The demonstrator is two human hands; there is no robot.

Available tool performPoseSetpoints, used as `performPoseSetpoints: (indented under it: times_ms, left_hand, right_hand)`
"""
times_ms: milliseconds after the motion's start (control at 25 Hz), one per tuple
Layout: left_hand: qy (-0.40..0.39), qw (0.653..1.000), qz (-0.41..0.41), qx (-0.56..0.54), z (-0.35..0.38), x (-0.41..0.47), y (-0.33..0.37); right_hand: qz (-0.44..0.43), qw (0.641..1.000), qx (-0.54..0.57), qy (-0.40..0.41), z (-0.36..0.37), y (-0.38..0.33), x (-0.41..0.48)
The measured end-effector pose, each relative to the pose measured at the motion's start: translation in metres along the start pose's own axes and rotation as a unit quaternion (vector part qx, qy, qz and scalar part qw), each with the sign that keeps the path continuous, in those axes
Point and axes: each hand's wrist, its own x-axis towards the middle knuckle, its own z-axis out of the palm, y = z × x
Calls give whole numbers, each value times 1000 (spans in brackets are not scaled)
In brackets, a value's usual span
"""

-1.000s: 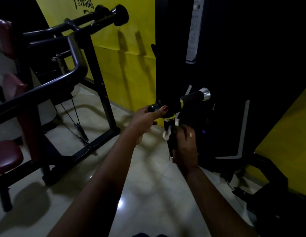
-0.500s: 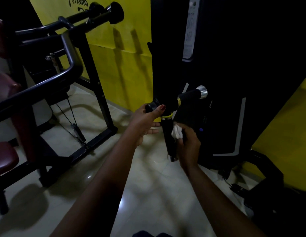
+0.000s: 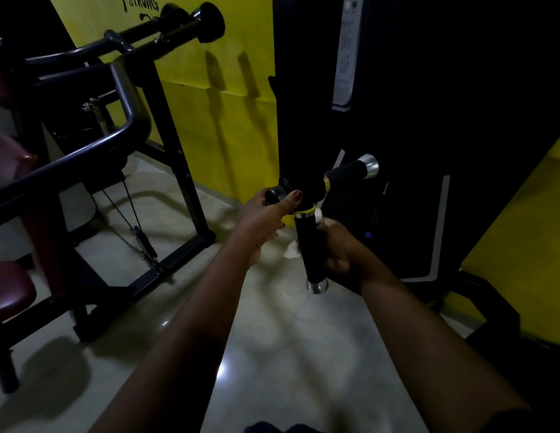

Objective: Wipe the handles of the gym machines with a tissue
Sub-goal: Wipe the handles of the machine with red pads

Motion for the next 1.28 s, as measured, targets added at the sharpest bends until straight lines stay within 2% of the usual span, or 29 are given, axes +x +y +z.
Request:
performPoseSetpoints:
  times_ms: [80,160,280,360,440,520,600,680,720,800,880,960,1080,1160,1200,1240,1280]
  left_hand:
    - [3,1000,12,8,1,1,0]
    - [0,1000,18,5,1,1,0]
    - [-3,1000,19,-6,0,1,-1]
    - [-4,1000,21,-4,0,2,-1]
    - [-2,1000,21,-3,1,3,-2]
    - [5,1000,24,-15,1,4,-2]
    - [6,999,27,-19,2,5,-2]
    - [3,999,28,-24,3,3,-4]
    - [3,999,30,-34,4,3,-6]
    - [-4,997,37,-71,6,2,-11]
    - [-18,995,58,-78,8,1,-20]
    - [-26,995,83,-45,13,1,-30]
    - [-9,997,65,-50,16,3,-38]
    - [-5,998,49,-47,14,7,-40]
    - [-8,998,44,-40,13,9,-41]
    - [-13,998,40,-36,12,9,-43]
    - [-16,999,37,-34,12,9,-44]
  right_hand:
    - [-10,999,44,20,6,-8,11]
    - [-21,998,61,1,0,2,15]
    - [20,999,-34,-15,-14,16,4]
    - [28,994,-104,-24,-6,-1,1]
    - [20,990,-140,25,12,-29,5]
    - [-16,990,-121,73,20,-41,7]
    - [-63,994,-57,71,23,-35,7]
    - [-119,990,-9,70,14,-1,-3]
    - [-151,983,-6,101,9,19,-9]
    - [-212,955,-23,204,4,53,-24]
    - [-263,911,-88,305,10,68,-37]
    - [-356,832,-205,374,25,60,-47]
    - [-461,702,-377,390,41,47,-51]
    - [-480,647,-481,346,29,71,-53]
    - [-459,652,-505,329,21,84,-57]
    - [-401,706,-483,330,15,95,-63]
    - [-343,723,-485,353,13,103,-68]
